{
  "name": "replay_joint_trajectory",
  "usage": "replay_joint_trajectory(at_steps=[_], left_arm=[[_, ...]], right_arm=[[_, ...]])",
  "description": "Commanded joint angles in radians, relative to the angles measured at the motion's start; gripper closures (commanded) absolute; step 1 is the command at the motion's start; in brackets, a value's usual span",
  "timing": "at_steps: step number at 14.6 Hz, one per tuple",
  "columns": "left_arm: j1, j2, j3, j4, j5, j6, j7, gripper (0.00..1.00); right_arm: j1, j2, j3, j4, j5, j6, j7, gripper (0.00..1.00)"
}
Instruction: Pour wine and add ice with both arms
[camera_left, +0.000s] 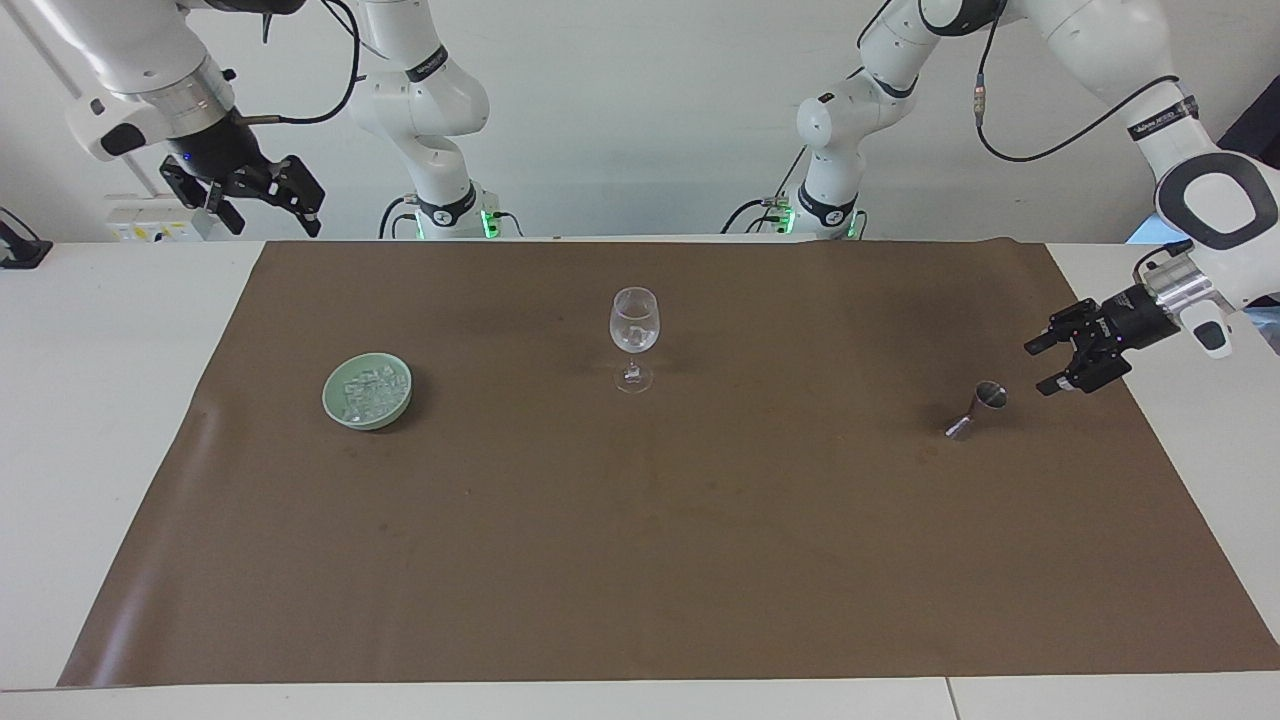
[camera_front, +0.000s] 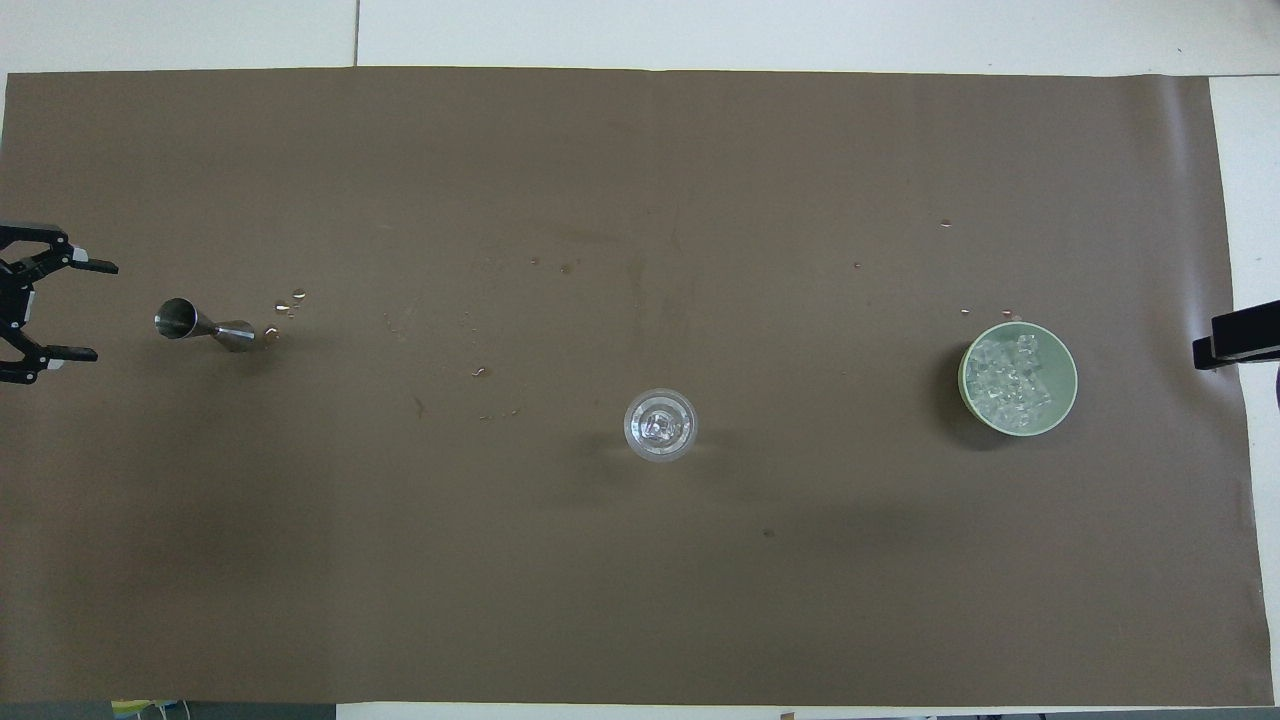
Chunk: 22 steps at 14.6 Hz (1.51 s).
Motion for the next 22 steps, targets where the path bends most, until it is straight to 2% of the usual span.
replay_joint_trajectory(at_steps=[1,4,9,13,15,19,22], left_arm=[[-0.104,-0.094,0.010,-0.018,0.142,-0.024,0.080,0.00],[-0.245,-0.149,0.010,-0.015,0.305,-0.015,0.175,0.00],[-0.378,-0.226,0.010,-0.016,0.411,-0.016,0.364,0.00],[-0.414,-0.278,0.011,-0.016,0.433,-0.027,0.455,0.00],[-0.421,-0.278,0.010,0.000,0.497,-0.030,0.493,0.00],[-0.425,-0.240,0.017,0.106,0.493,-0.122,0.556,0.00],[-0.425,-0.241,0.016,0.115,0.483,-0.180,0.562,0.00]], right_arm=[[-0.011,-0.022,0.005,-0.030,-0.002,0.017,-0.027,0.00],[-0.013,-0.023,0.005,-0.039,-0.003,0.025,-0.024,0.00],[-0.013,-0.023,0.005,-0.039,-0.002,0.025,-0.025,0.00],[-0.014,-0.023,0.005,-0.038,-0.002,0.025,-0.027,0.00],[-0.014,-0.023,0.003,-0.035,0.000,0.026,-0.030,0.00],[-0.016,-0.026,0.003,-0.030,-0.002,0.025,-0.031,0.00],[-0.014,-0.026,0.003,-0.031,-0.002,0.025,-0.030,0.00]])
